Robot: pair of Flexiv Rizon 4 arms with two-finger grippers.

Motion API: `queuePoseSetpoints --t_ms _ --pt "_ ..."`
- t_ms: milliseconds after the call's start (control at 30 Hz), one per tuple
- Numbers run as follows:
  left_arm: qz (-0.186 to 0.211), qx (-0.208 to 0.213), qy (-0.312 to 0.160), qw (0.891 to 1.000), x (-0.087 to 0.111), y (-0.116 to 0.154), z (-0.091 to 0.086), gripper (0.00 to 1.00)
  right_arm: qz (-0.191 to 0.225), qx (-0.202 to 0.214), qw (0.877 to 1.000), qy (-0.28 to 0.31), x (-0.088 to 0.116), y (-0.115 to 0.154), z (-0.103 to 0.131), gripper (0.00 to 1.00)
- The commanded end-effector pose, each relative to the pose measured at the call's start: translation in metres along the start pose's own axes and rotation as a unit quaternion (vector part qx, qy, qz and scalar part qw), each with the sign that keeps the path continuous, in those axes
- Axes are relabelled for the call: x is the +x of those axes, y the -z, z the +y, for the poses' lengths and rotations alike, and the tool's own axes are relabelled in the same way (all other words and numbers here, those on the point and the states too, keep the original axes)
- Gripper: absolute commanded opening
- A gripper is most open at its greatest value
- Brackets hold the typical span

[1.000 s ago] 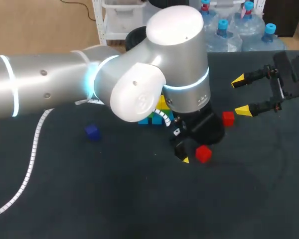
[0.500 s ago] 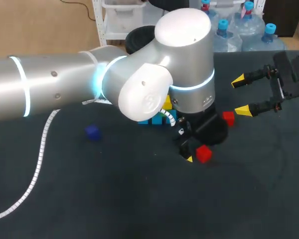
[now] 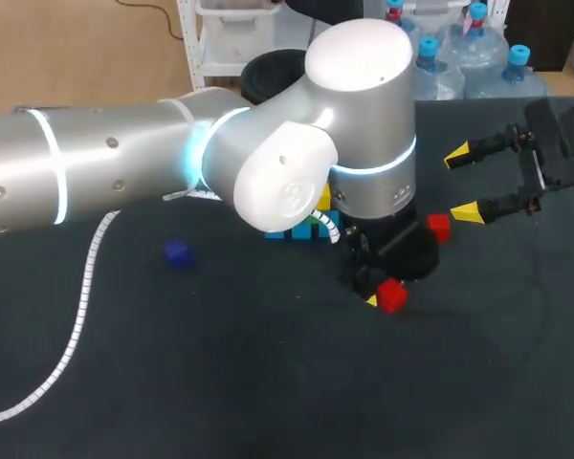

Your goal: Place the blue cubes, place green cubes on the blue cubes, place the yellow cubes on the green cubes, then place the red cubes on the yellow cubes, and place purple cube on the red cubes.

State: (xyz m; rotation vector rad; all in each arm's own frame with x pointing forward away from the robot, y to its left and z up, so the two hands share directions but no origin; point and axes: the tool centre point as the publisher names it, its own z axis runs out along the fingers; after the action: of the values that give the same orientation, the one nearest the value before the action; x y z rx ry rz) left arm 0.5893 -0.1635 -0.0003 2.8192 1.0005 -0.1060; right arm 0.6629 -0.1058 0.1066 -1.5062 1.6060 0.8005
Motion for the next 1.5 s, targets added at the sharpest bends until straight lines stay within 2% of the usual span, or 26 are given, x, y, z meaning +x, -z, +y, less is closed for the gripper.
queuePoseSetpoints --t_ms 33,167,267,300,367,433,600,733,900,1100,1367,1500 --pt "0.0 0.004 -0.004 1.0 0.001 0.0 0.004 0.48 -0.001 0.001 1.0 0.001 0.0 0.0 0.0 1.0" --pt "0.001 0.005 -0.006 1.0 0.0 0.0 0.005 0.44 -0.001 0.001 1.0 0.001 0.0 0.0 0.0 1.0" --pt "0.002 0.005 -0.007 1.0 0.0 0.0 0.005 0.36 -0.001 0.001 1.0 0.001 0.0 0.0 0.0 1.0" --pt "0.003 0.005 -0.007 1.0 0.001 0.0 0.005 0.27 -0.001 0.001 1.0 0.001 0.0 0.0 0.0 1.0" --pt "0.004 0.004 -0.007 1.0 0.001 0.001 0.005 0.18 -0.001 0.001 1.0 0.001 0.0 0.0 0.0 1.0" --pt "0.003 0.003 -0.005 1.0 0.001 0.003 0.004 0.0 -0.001 0.001 1.0 0.001 0.0 0.0 0.0 1.0" --pt "0.006 0.002 0.003 1.0 0.003 0.007 0.001 0.0 -0.001 0.001 1.0 0.001 0.0 0.0 0.0 1.0" --pt "0.007 -0.003 0.03 1.0 0.009 0.02 -0.002 0.0 -0.001 0.001 1.0 0.001 0.0 0.0 0.0 1.0" --pt "-0.006 -0.015 0.085 0.996 0.022 0.048 -0.007 0.0 -0.001 0.001 1.0 0.001 0.0 0.0 0.0 1.0" --pt "0.012 -0.042 0.127 0.991 0.045 0.091 -0.017 0.0 -0.001 0.001 1.0 0.001 0.0 0.0 0.0 1.0" --pt "0.025 -0.076 0.2 0.977 0.084 0.133 -0.029 0.0 -0.001 0.001 1.0 0.001 0.0 0.0 0.0 1.0" --pt "0.024 -0.097 0.25 0.963 0.1 0.152 -0.031 0.0 -0.001 0.001 1.0 0.001 0.0 0.0 0.0 1.0"
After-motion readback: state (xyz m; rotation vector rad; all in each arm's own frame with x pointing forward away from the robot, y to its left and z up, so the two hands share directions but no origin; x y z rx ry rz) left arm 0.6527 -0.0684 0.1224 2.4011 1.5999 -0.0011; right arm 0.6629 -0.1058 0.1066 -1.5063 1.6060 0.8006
